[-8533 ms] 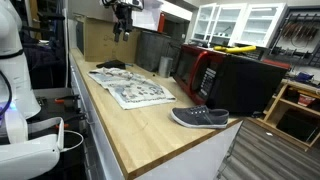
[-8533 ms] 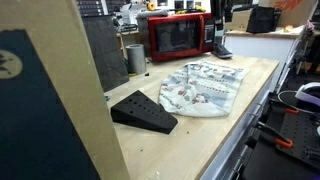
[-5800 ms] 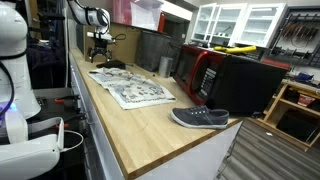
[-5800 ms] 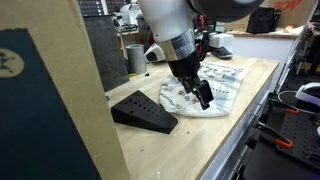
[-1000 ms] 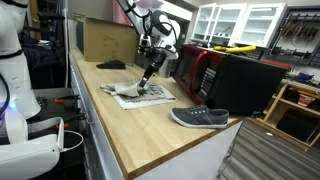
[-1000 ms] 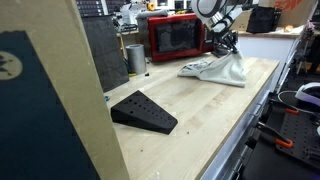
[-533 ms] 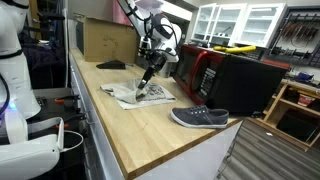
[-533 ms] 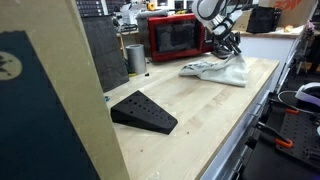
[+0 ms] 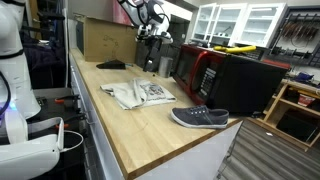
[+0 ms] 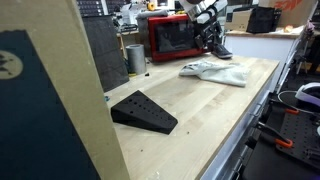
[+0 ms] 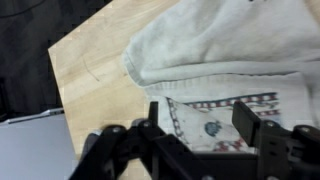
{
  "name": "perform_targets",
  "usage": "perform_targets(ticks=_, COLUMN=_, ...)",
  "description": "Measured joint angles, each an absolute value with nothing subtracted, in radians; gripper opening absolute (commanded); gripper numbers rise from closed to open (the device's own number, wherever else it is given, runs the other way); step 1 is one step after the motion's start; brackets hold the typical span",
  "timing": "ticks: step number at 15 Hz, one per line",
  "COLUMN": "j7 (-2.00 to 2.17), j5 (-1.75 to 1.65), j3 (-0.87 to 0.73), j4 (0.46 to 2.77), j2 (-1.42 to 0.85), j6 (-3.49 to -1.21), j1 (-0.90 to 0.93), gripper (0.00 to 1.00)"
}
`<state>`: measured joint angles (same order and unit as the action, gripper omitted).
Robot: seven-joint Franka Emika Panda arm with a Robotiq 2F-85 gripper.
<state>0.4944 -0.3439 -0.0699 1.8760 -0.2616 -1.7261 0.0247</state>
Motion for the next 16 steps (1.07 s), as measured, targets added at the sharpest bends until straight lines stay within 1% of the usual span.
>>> perform_targets(ticks=4, j7=0.486, j5=-0.322, j3=0.019, j4=1.877, j2=-0.221, j6=-1.756, j1=0.101, gripper=1.00)
perform_targets(ticks=7, j7=0.432, j5=-0.325, j3=0.051, j4=1.898, j2=-0.233, j6=-1.784, j1=0.135, gripper=1.00)
perform_targets(ticks=12, j7=0.359, j5=-0.383, j3=0.044, j4=1.937, j2=-0.290, j6=-1.842, j1=0.137, gripper=1.00)
perform_targets(ticks=16, j7=0.336, j5=-0.395, j3=0.026, j4=1.933, j2=-0.312, j6=-1.846, j1=0.124, gripper=1.00)
